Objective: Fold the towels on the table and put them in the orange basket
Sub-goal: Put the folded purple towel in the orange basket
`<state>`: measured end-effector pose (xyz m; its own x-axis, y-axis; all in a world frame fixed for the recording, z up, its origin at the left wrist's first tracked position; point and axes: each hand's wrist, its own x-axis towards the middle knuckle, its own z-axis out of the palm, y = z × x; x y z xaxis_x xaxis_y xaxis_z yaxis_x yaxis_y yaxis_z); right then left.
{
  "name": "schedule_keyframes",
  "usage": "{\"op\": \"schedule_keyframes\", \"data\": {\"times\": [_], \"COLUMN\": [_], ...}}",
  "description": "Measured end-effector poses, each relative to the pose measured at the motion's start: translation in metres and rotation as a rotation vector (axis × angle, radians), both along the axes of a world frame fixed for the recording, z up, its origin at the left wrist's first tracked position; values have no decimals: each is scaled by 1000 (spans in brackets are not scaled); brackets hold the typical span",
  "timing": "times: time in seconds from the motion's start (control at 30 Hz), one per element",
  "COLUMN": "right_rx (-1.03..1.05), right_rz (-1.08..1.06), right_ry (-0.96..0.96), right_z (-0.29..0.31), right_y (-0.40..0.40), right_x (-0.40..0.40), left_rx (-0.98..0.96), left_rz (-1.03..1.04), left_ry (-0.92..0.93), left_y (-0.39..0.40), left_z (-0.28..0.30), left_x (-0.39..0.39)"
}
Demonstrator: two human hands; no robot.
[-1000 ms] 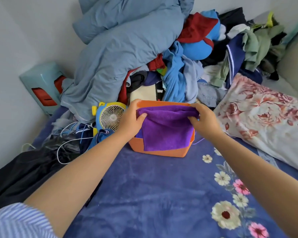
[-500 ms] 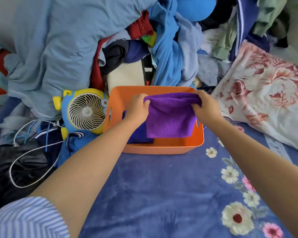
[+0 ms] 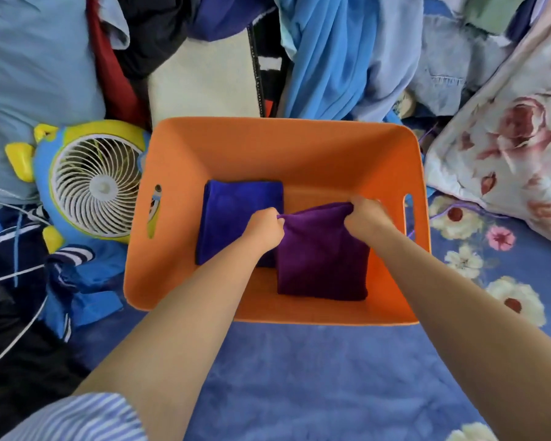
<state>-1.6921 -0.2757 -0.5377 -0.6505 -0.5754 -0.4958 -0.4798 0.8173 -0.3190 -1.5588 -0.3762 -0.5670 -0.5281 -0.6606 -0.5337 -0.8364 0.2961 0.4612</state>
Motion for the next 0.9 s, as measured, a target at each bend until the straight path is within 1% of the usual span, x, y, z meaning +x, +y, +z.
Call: {"op": "schedule_keyframes", "data": {"times": [0.1, 0.17, 0.23, 0.3, 0.4, 0.5, 0.53, 0.7, 0.77, 0.83, 0.9], "right_rx": [50, 83, 70, 54, 17, 37, 46, 116, 135, 89, -40], "right_rz": [-66, -54, -65, -26, 5, 88, 115, 147, 154, 131, 69], "right_ry": [29, 54, 115, 203, 225, 409, 453, 552, 544, 539, 532], "right_z": [-22, -35, -48, -60, -77, -94, -99, -116, -118, -118, -114], "right_y": [-14, -20, -26, -30, -37, -38, -37, -41, -40, -38, -36], "right_x": [-10, -16, -22, -26, -31, -31, -30, -33, -34, -33, -30], "left_rx": [-13, -29, -59, -102, -237, -340, -353, -394, -415, -429, -508], "left_rz": [4, 14, 24, 43, 23, -11, -18, -110, -141, -131, -128], "left_ry": [33, 80, 122, 146, 164, 185, 185, 244, 235, 207, 248], "left_y": [-16, -26, -32, -37, -41, -43, -43, -45, -47, -45, -40], "left_z": [-22, -35, -48, -58, -74, -89, -93, -105, -107, -105, -96], "left_x": [-18, -31, -43, -49, -53, -52, -52, -53, -53, -54, -54]}}
